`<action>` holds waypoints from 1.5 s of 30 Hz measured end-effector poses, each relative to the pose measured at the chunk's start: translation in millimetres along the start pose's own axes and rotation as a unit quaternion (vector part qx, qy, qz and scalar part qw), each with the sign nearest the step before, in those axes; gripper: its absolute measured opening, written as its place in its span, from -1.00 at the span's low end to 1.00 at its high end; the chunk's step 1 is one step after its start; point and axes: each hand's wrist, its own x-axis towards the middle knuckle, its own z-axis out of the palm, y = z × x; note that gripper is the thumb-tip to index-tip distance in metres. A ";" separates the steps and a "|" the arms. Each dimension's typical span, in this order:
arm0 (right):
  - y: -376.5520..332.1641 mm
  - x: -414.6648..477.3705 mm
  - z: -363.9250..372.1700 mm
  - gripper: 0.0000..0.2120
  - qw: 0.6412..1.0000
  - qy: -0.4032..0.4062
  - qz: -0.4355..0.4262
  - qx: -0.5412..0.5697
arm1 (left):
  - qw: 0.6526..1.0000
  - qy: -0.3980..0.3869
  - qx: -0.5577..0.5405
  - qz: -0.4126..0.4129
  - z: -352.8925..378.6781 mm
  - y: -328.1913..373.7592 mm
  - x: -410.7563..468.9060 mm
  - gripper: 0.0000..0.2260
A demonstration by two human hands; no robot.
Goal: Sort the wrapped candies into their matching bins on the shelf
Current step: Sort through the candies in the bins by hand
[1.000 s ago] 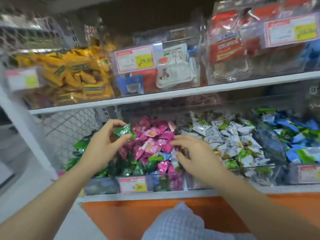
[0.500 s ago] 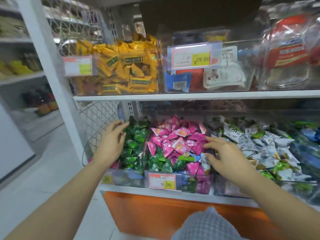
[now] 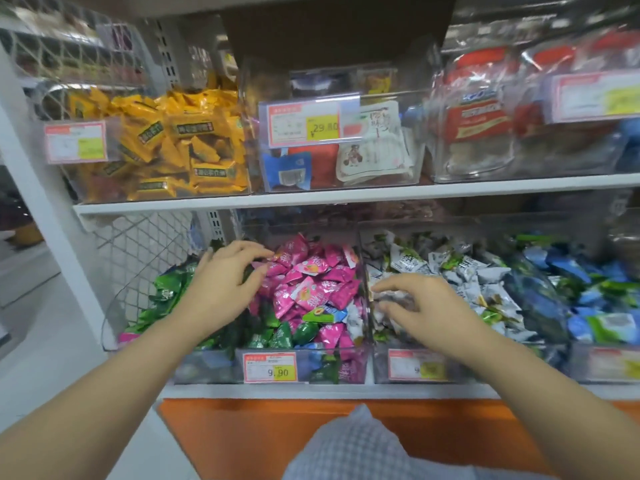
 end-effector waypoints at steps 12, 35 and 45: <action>98.6 -70.0 -99.5 -0.86 0.977 0.184 0.106 0.005 | 0.957 -0.105 -0.038 0.269 79.2 217.7 50.3 -0.80; 236.4 -101.8 -161.3 -0.82 0.962 0.165 0.213 -0.036 | 0.974 -0.083 -0.202 0.067 208.3 308.9 111.2 -0.78; 258.0 48.8 -164.1 -0.31 0.980 -0.035 0.198 0.011 | 0.968 -0.117 -0.216 0.048 201.0 292.5 128.2 -0.78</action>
